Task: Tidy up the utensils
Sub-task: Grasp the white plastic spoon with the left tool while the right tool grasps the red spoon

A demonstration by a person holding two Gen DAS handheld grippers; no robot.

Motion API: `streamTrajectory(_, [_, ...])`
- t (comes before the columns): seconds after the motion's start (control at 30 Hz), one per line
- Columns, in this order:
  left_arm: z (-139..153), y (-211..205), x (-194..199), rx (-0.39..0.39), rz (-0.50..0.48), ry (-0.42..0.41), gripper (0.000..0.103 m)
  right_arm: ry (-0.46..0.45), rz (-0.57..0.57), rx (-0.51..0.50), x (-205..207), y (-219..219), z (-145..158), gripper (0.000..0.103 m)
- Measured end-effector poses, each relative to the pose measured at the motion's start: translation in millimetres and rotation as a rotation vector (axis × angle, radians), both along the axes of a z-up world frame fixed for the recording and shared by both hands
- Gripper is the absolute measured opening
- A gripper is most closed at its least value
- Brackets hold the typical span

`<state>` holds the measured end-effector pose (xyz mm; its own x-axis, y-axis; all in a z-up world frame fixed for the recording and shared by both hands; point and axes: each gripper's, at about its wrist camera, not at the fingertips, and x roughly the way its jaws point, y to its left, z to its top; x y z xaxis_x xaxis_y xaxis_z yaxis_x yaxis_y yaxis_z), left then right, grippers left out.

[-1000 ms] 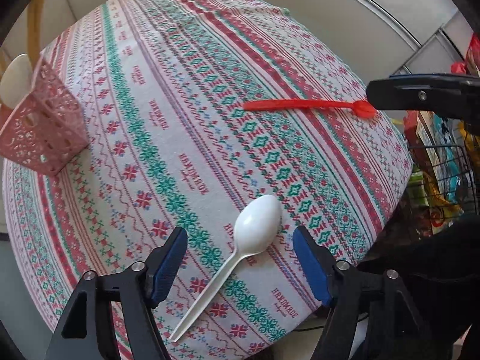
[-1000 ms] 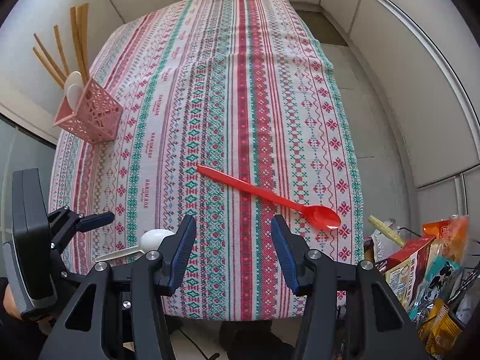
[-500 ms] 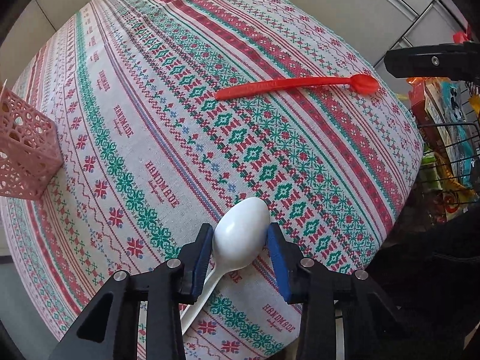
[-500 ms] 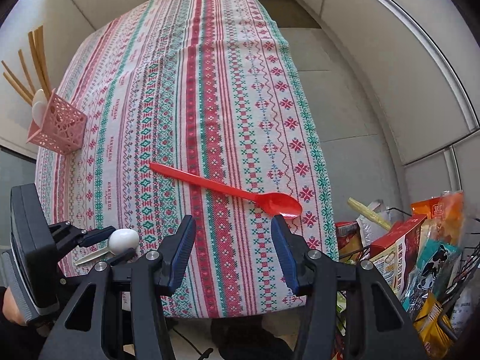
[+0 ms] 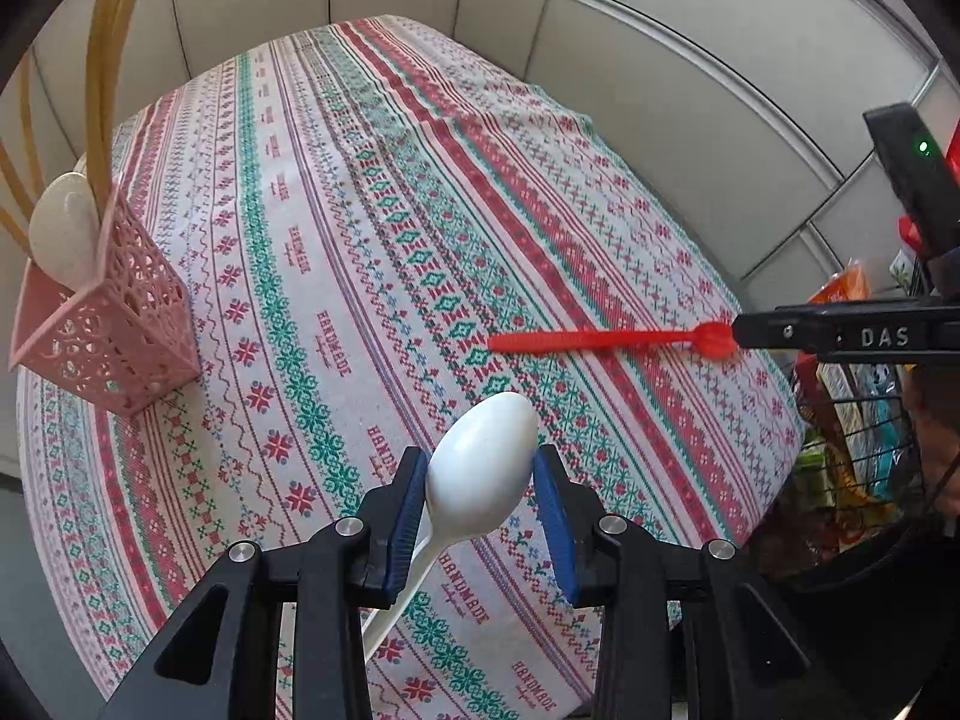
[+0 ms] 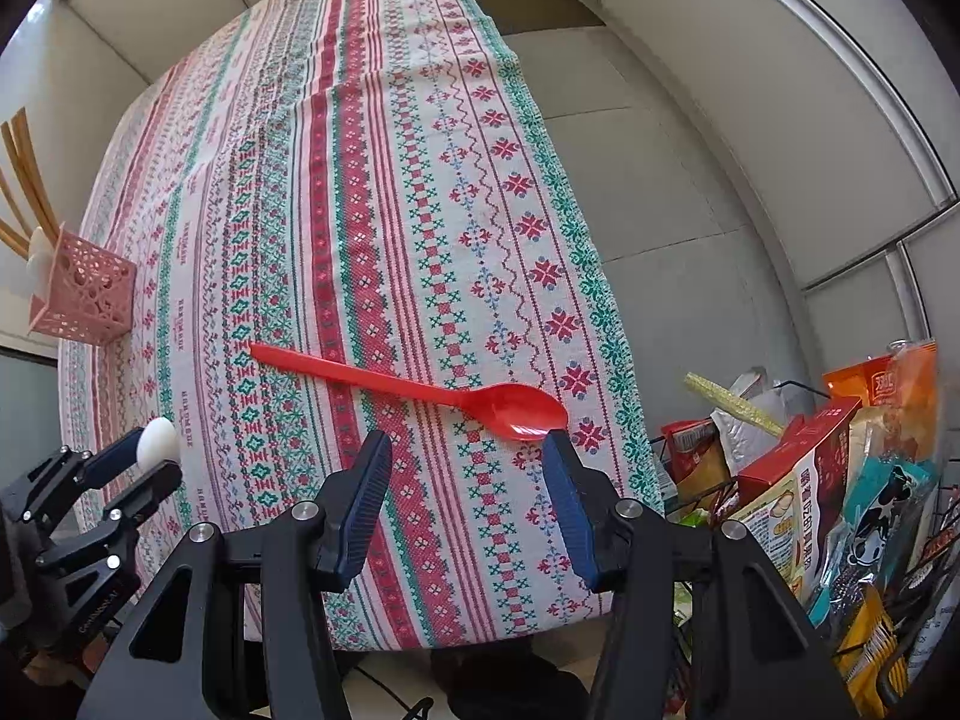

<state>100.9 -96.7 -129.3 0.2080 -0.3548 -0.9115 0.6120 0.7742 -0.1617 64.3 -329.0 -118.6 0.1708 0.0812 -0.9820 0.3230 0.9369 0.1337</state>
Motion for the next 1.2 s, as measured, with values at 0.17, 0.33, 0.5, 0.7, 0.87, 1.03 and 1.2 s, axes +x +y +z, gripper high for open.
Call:
streamTrajectory(0.17, [16, 5, -2, -0.072, 0.043, -0.049, 0.037, 0.023, -0.050, 0.014, 3, -14, -13, 0.055])
streamTrajectory(0.33, [27, 10, 1, -0.137, 0.082, -0.075, 0.037, 0.051, -0.128, 0.054, 3, -30, -27, 0.050])
streamTrajectory(0.5, [33, 11, 5, -0.168, 0.103, -0.087, 0.037, 0.074, -0.189, 0.109, 1, -40, -37, 0.039])
streamTrajectory(0.7, [34, 8, 7, -0.181, 0.114, -0.090, 0.037, 0.112, -0.220, 0.184, 0, -43, -55, 0.029])
streamTrajectory(0.87, [33, 7, 8, -0.189, 0.122, -0.086, 0.037, 0.093, -0.270, 0.243, -2, -49, -58, 0.027])
streamTrajectory(1.03, [32, 5, 6, -0.184, 0.119, -0.093, 0.037, 0.061, -0.334, 0.272, -8, -57, -55, 0.027])
streamTrajectory(1.2, [36, 10, 7, -0.216, 0.144, -0.104, 0.037, 0.030, -0.357, 0.274, -7, -63, -56, 0.027])
